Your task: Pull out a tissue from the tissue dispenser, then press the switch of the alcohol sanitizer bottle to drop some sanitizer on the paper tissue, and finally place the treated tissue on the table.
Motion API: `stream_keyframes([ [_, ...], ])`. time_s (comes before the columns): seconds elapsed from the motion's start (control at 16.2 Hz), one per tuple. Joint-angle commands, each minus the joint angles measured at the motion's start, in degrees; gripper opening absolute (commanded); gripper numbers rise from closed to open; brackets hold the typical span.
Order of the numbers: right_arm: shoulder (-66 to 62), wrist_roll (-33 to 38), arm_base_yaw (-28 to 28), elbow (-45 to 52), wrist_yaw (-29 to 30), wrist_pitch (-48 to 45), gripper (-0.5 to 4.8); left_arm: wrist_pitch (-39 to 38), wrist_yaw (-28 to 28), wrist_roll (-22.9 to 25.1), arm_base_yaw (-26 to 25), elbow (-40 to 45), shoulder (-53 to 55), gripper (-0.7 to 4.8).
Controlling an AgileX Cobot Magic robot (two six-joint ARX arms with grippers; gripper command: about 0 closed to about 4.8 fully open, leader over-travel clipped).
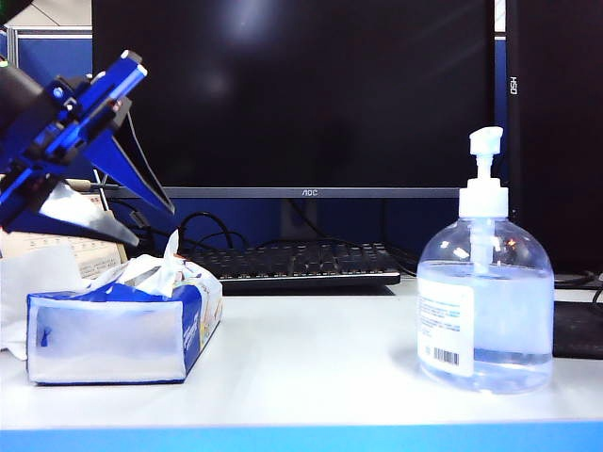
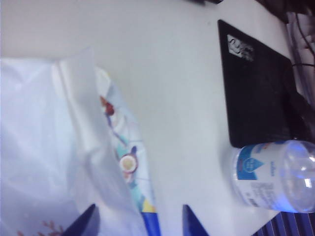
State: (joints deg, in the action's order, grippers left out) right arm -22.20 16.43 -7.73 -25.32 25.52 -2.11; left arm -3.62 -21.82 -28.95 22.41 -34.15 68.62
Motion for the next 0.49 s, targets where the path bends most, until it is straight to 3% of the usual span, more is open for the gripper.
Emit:
stream_keyframes([
  [0.06, 0.0, -0.2, 0.0, -0.4, -0.1, -0.5, 1.27, 1.1, 0.1, -0.1, 1.0, -0.3, 2.1, 2.22],
  [0.25, 0.0, -0.2, 0.0, -0.4, 0.0, -0.2, 1.27, 3.7, 0.4, -0.2, 3.0, -1.0, 5.5, 2.22],
  [0.49, 0.0, -0.2, 0.0, -0.4, 0.1, 0.8, 1.27, -1.3, 5.6, 1.6, 2.9, -3.5, 6.8, 2.22],
])
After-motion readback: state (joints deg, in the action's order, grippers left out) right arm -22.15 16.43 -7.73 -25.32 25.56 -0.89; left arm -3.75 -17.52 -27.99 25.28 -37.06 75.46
